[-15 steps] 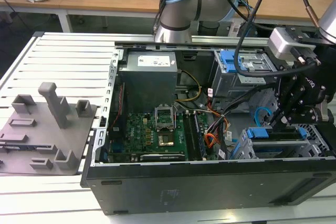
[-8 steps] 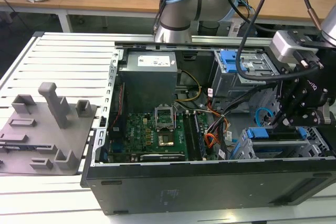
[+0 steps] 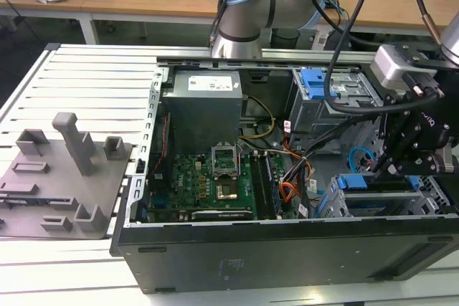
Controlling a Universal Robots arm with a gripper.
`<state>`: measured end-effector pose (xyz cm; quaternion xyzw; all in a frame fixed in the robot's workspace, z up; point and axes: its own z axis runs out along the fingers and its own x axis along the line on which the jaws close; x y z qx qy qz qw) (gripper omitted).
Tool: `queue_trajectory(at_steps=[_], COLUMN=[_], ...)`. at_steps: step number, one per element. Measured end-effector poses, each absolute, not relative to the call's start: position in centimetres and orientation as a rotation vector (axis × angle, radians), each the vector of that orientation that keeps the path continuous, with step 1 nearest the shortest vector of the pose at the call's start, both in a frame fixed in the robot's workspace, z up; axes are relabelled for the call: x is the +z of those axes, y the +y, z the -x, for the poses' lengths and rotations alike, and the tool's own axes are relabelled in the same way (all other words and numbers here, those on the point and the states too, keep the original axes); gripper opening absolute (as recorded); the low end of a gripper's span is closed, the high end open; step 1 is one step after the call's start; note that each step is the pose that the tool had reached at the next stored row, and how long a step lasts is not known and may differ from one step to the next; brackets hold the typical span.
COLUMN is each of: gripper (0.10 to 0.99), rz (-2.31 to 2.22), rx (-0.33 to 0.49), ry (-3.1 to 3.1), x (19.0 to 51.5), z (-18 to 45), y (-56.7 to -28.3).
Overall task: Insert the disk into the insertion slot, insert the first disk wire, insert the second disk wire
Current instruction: 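Insert the second disk wire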
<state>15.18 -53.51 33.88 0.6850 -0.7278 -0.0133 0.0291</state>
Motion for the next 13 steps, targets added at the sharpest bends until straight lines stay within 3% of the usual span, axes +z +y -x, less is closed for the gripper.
queue_trajectory(at_steps=[6, 8, 9, 13], gripper=[0.161, 0.173, 0.235, 0.235], rz=[-2.114, -2.114, -2.114, -2.114], rx=[-0.042, -0.042, -0.042, -0.042], ry=[-2.245, -2.245, -2.245, -2.245], x=[33.6, 33.6, 33.6, 35.0], z=[-15.2, -15.2, -15.2, -15.2], y=[-53.5, -53.5, -53.5, -53.6])
